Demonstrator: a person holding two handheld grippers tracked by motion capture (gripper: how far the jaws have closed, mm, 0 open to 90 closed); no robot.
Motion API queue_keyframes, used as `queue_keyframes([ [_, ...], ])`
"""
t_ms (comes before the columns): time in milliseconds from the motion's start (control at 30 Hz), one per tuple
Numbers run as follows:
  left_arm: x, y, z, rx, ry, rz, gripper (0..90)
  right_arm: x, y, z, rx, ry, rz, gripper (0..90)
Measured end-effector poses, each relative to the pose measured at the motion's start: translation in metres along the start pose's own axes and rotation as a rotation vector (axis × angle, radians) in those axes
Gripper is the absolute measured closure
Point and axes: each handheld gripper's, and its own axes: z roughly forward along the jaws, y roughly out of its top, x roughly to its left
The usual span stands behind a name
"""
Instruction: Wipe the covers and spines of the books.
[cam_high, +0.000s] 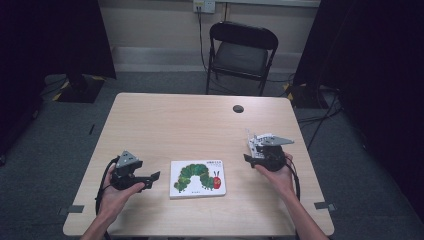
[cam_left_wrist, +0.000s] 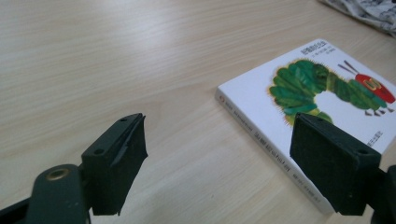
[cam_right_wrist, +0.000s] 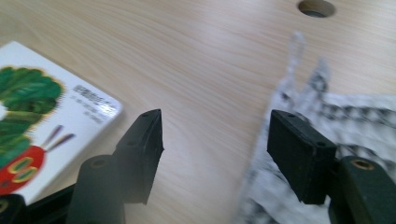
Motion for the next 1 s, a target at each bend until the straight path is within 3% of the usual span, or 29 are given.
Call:
queue_keyframes([
  [100,-0.004,0.009,0.002,0.015,-0.007,0.034,17.6,0.014,0.006,0.003,-0.004,0.035,-0.021,38.8],
  [200,-0.007,0.015,0.009,0.014,-0.017,0.04,18.0,0.028,0.01,0.009,-0.004,0.076,-0.043,40.1],
  [333,-0.015,0.009,0.022,0.004,-0.031,0.04,24.6,0.047,0.008,0.021,0.017,0.13,-0.075,41.6],
  [433,-0.022,0.003,0.031,0.057,-0.059,0.076,27.5,0.059,0.004,0.032,0.038,0.159,-0.099,41.5],
  [533,-0.022,0.003,0.036,0.064,-0.063,0.084,26.2,0.069,-0.002,0.039,0.068,0.184,-0.119,40.7],
  [633,-0.021,-0.001,0.042,0.077,-0.079,0.055,27.3,0.075,-0.004,0.041,0.076,0.204,-0.129,39.7],
  [933,-0.028,-0.01,0.053,0.112,-0.115,0.094,39.9,0.084,-0.01,0.049,0.099,0.234,-0.134,36.5],
  [1000,-0.028,-0.01,0.054,0.108,-0.124,0.073,41.5,0.084,-0.011,0.049,0.099,0.234,-0.133,35.6],
])
